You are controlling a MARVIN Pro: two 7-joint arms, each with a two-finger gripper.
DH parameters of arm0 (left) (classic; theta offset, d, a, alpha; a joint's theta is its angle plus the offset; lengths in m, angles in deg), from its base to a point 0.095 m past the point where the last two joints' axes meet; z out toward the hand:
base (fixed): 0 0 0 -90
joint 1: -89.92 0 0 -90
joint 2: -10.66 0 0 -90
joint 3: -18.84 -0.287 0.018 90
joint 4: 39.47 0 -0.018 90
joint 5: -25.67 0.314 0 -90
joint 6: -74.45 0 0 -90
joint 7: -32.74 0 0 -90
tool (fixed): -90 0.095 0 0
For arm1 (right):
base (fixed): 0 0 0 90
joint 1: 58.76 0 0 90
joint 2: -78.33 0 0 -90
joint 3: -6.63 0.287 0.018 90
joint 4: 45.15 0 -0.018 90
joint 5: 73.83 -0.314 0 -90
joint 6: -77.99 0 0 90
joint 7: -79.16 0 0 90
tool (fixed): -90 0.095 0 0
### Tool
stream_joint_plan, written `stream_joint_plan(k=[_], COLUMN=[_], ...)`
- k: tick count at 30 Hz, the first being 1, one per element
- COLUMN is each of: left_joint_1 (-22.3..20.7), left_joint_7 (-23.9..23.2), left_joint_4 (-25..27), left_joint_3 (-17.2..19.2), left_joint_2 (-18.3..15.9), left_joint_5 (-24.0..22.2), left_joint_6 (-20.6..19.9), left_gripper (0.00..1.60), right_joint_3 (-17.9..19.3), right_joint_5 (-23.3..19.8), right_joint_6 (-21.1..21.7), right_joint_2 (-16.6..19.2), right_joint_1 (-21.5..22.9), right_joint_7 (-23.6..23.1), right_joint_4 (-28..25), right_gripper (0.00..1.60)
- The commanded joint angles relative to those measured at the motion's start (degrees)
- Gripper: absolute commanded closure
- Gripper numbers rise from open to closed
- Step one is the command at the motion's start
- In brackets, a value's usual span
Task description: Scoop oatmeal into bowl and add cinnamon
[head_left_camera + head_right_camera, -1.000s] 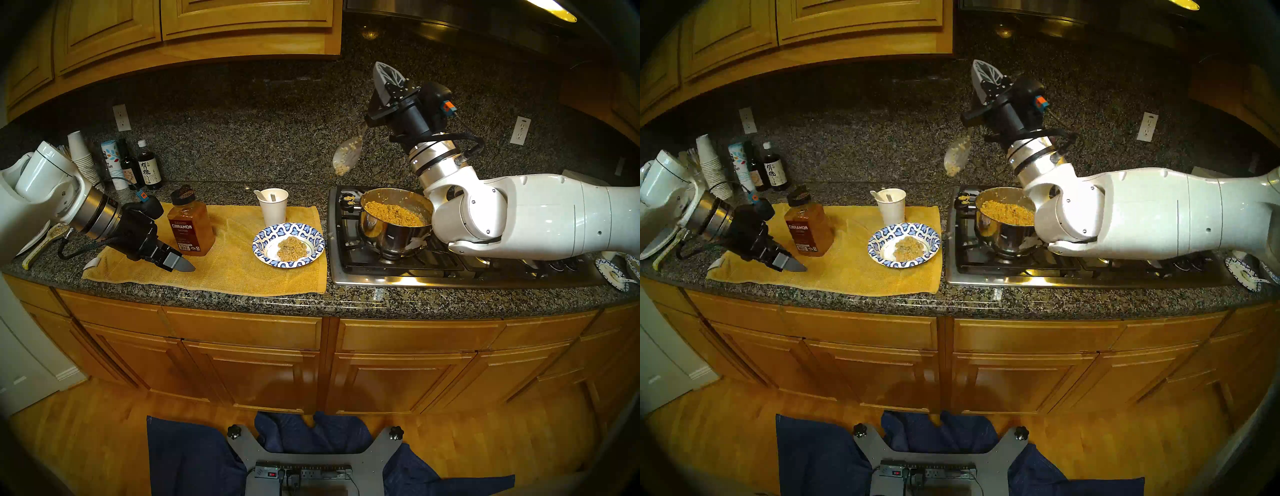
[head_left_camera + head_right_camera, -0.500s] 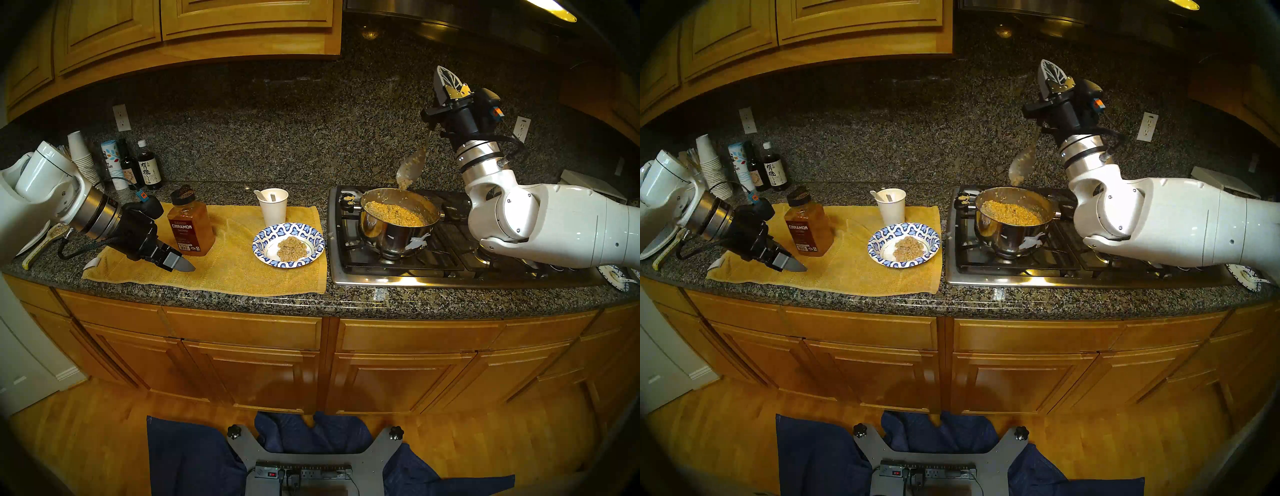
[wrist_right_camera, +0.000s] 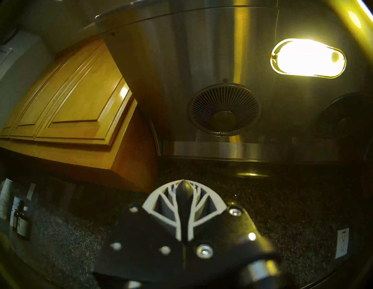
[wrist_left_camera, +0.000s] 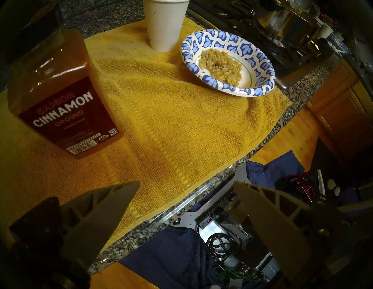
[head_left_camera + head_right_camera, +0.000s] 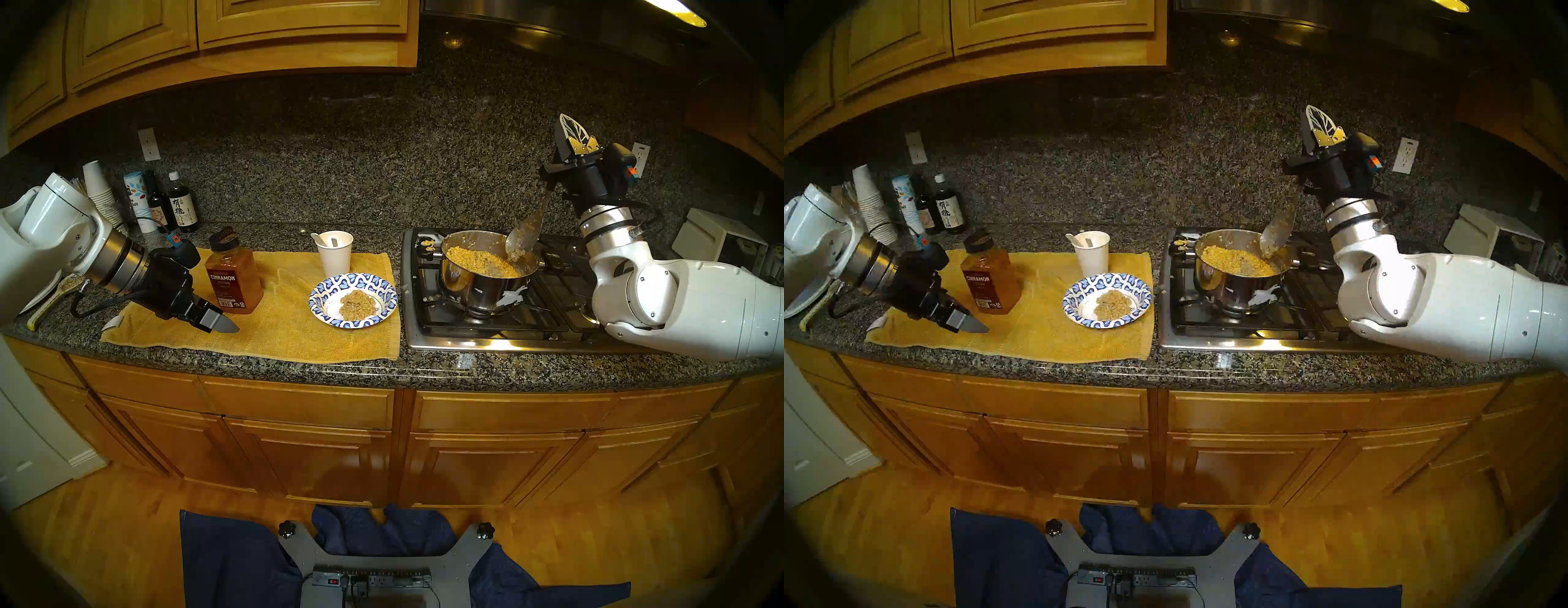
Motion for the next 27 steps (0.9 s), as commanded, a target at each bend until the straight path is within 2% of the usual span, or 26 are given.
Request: stream_joint_plan(k=[1, 14, 27], left_joint_1=[-1.7, -1.7, -1.7], left_joint_7=[0.0, 0.0, 0.0], left_joint_4=[-0.1, -0.1, -0.1], left_joint_3=[1.6, 1.6, 1.6], left_joint_2=[0.1, 0.1, 0.1], left_joint_5=[-0.1, -0.1, -0.1], left_joint_6=[0.0, 0.0, 0.0], left_gripper=[0.0, 0.0, 0.0], right_joint_3=[2.7, 5.0, 6.9], right_joint_5=[3.2, 9.3, 15.0], right_joint_6=[0.0, 0.0, 0.0], right_joint_2=[0.7, -1.6, -1.9], right_joint_1=[-0.7, -3.7, -6.9], right_joint_7=[6.1, 5.1, 5.6], right_joint_4=[-0.5, -1.5, 2.6], right_gripper=[1.6, 1.6, 1.6])
